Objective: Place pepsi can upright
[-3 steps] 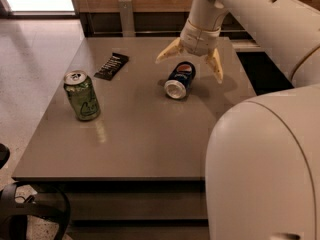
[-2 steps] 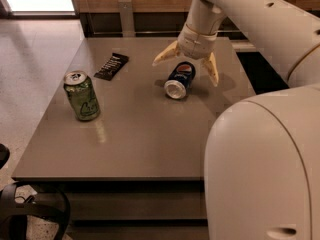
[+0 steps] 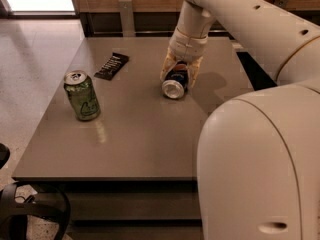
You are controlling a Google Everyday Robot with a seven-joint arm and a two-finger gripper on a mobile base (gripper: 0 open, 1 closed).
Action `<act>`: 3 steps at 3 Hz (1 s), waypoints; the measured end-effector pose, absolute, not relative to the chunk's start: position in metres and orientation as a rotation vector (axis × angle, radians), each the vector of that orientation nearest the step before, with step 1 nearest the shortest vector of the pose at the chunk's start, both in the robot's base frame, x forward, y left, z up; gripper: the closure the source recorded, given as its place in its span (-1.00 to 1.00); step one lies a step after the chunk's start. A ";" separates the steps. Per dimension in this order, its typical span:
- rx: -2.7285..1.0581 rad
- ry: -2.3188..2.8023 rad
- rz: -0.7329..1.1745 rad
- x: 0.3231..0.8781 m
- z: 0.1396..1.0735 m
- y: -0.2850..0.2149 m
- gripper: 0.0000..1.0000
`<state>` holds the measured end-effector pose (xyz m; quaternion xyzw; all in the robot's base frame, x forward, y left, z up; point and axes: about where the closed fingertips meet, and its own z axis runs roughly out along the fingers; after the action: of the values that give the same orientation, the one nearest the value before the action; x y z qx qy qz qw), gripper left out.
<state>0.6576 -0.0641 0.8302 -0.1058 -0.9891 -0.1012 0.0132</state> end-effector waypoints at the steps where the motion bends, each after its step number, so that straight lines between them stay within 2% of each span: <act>1: -0.334 -3.086 -0.322 0.660 0.828 -0.063 0.48; 2: -0.334 -3.090 -0.327 0.662 0.826 -0.062 0.96; 3: -0.331 -3.106 -0.325 0.664 0.828 -0.062 1.00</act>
Offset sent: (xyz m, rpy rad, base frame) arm 0.0020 0.0008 -0.0016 0.0029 -0.0049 -0.0026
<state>0.6636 -0.0616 0.8277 -0.1056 -0.9890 -0.1035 0.0006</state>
